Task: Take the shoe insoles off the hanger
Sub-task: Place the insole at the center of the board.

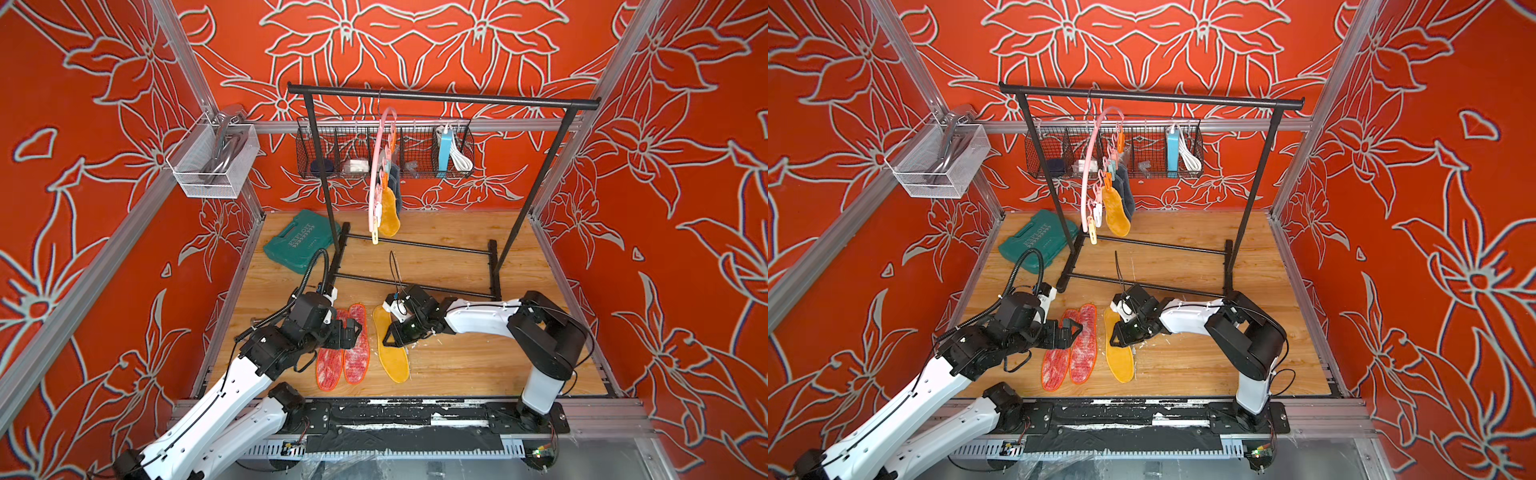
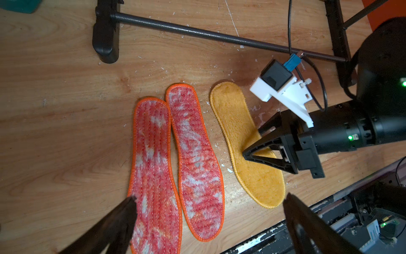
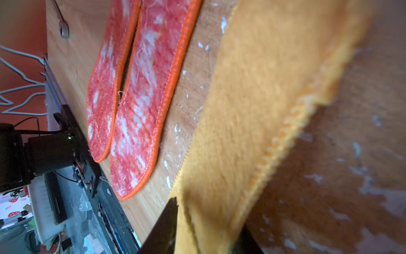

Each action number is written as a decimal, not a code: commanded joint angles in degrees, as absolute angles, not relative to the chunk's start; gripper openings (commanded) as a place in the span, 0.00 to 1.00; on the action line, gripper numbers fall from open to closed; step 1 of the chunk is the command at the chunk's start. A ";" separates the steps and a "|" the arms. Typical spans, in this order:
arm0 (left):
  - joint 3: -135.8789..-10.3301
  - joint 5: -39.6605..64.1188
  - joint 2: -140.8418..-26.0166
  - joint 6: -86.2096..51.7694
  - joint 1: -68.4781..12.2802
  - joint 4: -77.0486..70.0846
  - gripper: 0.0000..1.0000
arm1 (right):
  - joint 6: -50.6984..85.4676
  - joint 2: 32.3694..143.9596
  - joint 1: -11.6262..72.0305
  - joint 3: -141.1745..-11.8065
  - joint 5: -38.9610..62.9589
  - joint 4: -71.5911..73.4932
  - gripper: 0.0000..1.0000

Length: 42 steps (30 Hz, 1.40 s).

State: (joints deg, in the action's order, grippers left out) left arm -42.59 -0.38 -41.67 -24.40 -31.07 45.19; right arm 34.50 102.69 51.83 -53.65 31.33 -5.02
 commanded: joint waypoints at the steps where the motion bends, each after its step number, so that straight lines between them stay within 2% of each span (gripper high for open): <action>1: -42.54 -0.66 -40.96 -24.50 -30.42 45.34 0.98 | 35.92 105.07 52.22 -54.12 27.99 -7.45 0.38; 4: -42.45 -0.64 -40.96 -24.54 -30.33 45.37 0.98 | 38.39 104.58 52.73 -53.55 26.17 -7.02 0.35; 10: -42.30 0.44 -41.01 -24.36 -29.80 44.91 0.98 | 44.24 101.98 54.77 -51.56 18.97 -4.59 0.19; 14: -42.23 1.03 -40.96 -24.29 -29.73 44.67 0.98 | 49.61 101.23 55.97 -49.58 15.84 -1.34 0.15; 18: -42.15 1.71 -40.78 -24.10 -29.58 44.55 0.99 | 52.94 100.66 56.84 -47.96 13.19 1.30 0.15; 23: -41.98 2.27 -40.52 -23.97 -29.42 44.21 0.98 | 54.56 101.70 57.27 -48.27 15.00 3.95 0.16; 31: -41.85 2.52 -40.21 -23.78 -29.32 44.12 0.99 | 55.15 101.13 58.56 -47.39 15.21 6.21 0.27; 40: -41.59 3.07 -40.08 -23.74 -29.27 43.85 0.98 | 55.47 100.72 58.80 -47.02 16.29 7.54 0.29; 42: -41.51 3.13 -39.99 -23.73 -29.27 43.86 0.98 | 55.51 100.17 58.80 -47.06 15.61 6.63 0.35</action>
